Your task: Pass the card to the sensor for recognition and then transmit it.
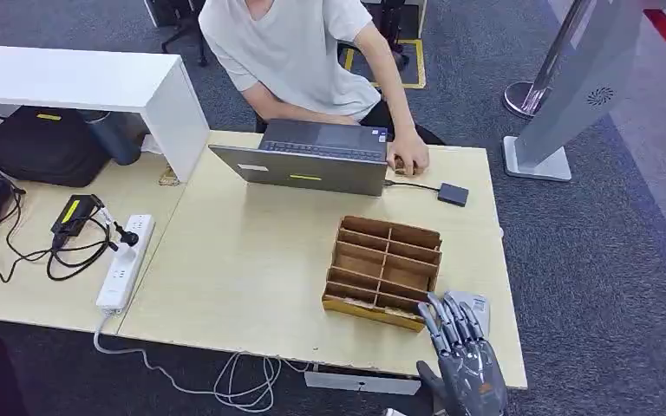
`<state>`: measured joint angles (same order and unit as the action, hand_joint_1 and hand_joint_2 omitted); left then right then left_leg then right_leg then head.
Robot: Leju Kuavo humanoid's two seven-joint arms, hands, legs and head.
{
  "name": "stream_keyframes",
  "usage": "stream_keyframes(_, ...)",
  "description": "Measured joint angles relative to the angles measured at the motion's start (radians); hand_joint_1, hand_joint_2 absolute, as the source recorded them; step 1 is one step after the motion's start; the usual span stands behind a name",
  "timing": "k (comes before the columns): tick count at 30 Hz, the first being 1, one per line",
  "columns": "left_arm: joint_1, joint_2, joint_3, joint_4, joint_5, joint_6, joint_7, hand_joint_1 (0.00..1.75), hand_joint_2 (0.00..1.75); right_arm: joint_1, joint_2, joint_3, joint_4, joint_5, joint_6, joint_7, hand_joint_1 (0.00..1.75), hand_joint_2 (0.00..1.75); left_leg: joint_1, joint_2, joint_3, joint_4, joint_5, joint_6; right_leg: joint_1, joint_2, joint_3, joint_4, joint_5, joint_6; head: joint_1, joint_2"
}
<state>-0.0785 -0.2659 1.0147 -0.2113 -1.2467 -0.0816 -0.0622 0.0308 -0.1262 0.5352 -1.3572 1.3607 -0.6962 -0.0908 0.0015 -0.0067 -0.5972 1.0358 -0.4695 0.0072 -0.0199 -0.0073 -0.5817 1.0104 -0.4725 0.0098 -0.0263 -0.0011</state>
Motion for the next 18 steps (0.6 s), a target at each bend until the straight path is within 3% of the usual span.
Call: stream_keyframes(18,-0.007,0.0,-0.006,0.0,-0.034,-0.004,0.018,0.0,1.75,-0.131,0.112,0.0,0.198,-0.033,0.0,-0.016,0.0,1.75,0.0,0.0,0.0,0.0,0.0,0.0,0.0,0.0,0.0,0.0,0.0,0.0,0.0,0.0)
